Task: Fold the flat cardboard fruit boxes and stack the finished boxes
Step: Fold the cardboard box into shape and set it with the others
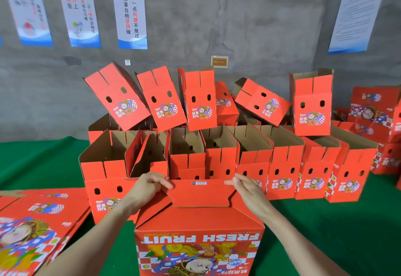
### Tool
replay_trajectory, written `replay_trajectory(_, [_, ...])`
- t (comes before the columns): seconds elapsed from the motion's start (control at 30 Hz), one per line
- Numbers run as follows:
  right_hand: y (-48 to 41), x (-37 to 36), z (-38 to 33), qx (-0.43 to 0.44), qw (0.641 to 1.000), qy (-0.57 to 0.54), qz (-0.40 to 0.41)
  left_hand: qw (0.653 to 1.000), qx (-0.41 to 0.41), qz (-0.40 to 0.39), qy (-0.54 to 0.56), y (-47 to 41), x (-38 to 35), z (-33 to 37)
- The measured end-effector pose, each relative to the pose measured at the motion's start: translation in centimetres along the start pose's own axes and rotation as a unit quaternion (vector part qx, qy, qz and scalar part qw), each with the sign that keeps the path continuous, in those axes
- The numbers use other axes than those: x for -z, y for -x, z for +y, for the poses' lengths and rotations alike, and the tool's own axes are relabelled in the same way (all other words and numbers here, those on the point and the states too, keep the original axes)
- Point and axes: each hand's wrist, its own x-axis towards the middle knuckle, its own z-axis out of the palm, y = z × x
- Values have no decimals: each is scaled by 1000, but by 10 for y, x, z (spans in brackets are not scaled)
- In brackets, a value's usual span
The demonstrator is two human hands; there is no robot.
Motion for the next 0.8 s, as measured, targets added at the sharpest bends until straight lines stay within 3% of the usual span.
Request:
replay_trajectory(0.13, [0,1,1,14,999,33,-40,995,56,-84,-12,-2,3,1])
replay_trajectory(0.2, [-3,1,-1,14,996,72,-59,979,58,-106,-162,-7,2,-3])
replay_trajectory(0.27, [-6,2,-4,15,991,102,-80,962,46,-80,-259,-10,-4,-1])
replay_trajectory(0.8, [-13,-15,-13,19,959,279,-44,926,67,-40,-369,-5,-25,4])
